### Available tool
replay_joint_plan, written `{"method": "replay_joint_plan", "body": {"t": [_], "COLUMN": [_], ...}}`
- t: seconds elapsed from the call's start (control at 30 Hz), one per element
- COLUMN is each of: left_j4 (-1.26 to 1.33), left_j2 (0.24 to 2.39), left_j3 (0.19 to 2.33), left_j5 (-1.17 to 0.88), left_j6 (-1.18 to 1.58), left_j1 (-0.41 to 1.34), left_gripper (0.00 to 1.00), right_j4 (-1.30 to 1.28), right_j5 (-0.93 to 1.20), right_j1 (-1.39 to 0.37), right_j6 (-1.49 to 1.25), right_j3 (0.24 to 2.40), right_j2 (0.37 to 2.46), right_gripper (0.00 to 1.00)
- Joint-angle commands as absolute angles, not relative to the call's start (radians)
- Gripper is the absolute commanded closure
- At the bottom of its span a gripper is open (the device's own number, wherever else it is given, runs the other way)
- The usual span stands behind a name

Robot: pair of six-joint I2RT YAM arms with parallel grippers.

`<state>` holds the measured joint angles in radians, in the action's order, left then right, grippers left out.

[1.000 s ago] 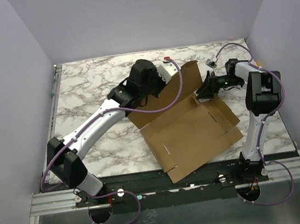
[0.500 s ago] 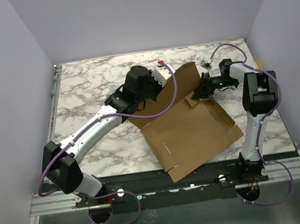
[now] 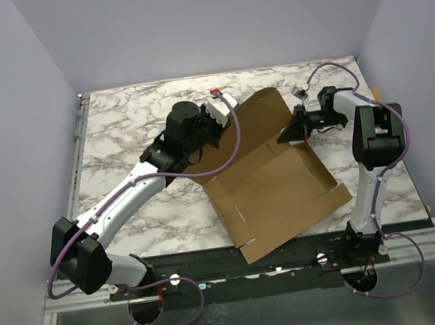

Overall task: Fold the paper box
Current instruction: Fold the paper box at the center of the board.

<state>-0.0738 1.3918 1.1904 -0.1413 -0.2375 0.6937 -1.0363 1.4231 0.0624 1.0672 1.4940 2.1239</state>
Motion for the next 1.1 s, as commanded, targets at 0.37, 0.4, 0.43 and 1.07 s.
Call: {"method": "replay_joint_plan", "body": {"t": [0.37,0.4,0.43,1.07], "left_j4": [0.08,0.079,0.08,-0.018], "left_j2": [1.329,1.326,1.327,1.353], "left_j3": [1.154,1.153,1.152,1.186], "left_j5": [-0.251,-0.25,-0.25,-0.202], "left_j6": [-0.196,-0.194,-0.191,-0.223], "left_j1": [0.647,0.647,0.645,0.64], "left_gripper": [1.0,1.0,1.0,1.0], "right_j4": [-1.176,-1.153,-1.122,-0.985], "right_j5": [1.387,1.38,1.37,1.1], "right_j1": [0.061,0.061,0.061,0.138], "right_j6": [1.156,1.138,1.113,0.792], "right_j3": [1.618,1.609,1.595,1.685], "right_j2": [2.157,2.148,2.138,1.978], "right_gripper": [0.95,0.99,1.0,0.26]}}
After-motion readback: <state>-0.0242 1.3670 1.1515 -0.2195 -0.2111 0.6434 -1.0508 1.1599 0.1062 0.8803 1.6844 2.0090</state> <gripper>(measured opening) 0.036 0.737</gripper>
